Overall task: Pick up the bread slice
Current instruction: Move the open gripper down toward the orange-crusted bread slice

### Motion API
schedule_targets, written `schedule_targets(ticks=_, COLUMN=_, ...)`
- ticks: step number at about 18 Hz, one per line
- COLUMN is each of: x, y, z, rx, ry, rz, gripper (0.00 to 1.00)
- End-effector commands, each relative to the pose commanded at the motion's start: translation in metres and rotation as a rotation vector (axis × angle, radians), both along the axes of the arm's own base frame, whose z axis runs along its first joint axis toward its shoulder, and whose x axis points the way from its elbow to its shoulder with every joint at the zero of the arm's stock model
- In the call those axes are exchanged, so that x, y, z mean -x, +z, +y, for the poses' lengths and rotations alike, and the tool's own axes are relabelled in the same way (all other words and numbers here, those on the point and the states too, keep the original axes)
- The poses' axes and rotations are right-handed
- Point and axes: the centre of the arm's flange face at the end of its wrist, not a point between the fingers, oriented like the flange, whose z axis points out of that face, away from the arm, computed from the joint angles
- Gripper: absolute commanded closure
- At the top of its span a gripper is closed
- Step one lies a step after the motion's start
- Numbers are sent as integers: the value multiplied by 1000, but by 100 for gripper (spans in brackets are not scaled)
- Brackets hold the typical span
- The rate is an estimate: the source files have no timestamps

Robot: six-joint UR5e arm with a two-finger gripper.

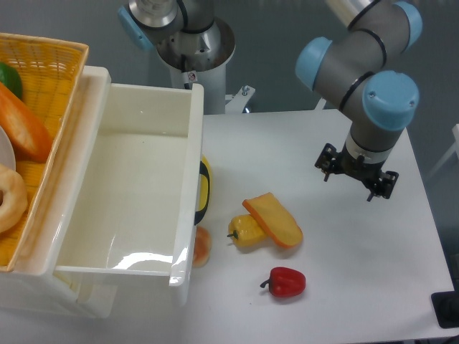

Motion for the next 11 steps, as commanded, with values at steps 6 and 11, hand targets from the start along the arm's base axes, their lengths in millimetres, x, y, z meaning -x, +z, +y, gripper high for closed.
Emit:
schedule_targets(ticks=6, x=-2, y=-18, z=3, rx=13, ry=78, rz=-6, gripper=0)
schedule_targets(ticks=11, x=-38, y=-24, z=-4, rx=121, ry=281, rz=37, gripper=0)
